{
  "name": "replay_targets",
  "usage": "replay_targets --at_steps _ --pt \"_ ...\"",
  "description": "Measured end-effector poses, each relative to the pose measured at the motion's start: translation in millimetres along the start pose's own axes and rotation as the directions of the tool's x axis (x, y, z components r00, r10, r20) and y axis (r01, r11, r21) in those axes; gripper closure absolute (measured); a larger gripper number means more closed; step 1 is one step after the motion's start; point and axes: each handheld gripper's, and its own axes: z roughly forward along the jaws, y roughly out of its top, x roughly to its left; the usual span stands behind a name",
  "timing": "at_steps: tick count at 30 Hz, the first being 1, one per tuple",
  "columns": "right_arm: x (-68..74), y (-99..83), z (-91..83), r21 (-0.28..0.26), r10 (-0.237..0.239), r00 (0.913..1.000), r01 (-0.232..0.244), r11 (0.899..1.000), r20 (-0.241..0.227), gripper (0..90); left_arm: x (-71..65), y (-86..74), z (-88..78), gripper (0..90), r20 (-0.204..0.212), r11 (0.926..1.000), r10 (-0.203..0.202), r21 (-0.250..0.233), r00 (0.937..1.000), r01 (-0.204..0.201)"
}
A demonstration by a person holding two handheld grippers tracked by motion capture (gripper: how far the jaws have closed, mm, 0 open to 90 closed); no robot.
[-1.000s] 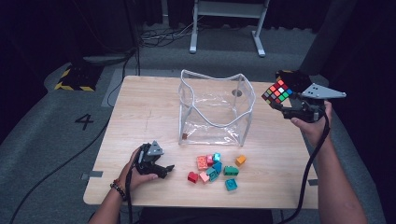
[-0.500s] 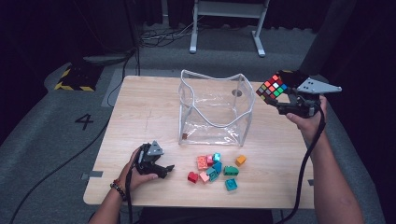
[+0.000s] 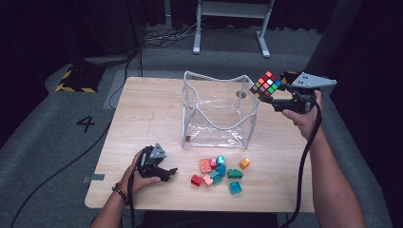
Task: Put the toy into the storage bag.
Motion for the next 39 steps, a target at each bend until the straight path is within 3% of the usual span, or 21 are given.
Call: replay_targets --at_steps 10,24,34,39 --pt "4.3 7.7 19.2 -0.012 0.01 0.9989 -0.01 1.0 -0.045 34.1 0.1 0.0 0.0 14.4 -0.001 1.0 0.001 0.0 1.0 -0.001" --pt "10.3 18.6 50.7 0.029 0.008 0.9952 -0.005 1.0 -0.098 34.1 0.0 -0.1 0.2 14.4 -0.002 1.0 0.001 -0.002 1.0 -0.001" --pt "12.3 21.9 80.1 0.097 -0.01 0.9871 0.026 0.995 -0.16 34.1 0.3 0.0 0.0 14.4 -0.002 1.0 0.005 0.002 1.0 -0.005" --pt "13.1 21.6 93.1 0.147 -0.039 0.9802 0.068 0.987 -0.194 34.1 0.3 -0.1 0.0 14.4 -0.002 1.0 0.005 0.002 1.0 -0.005"
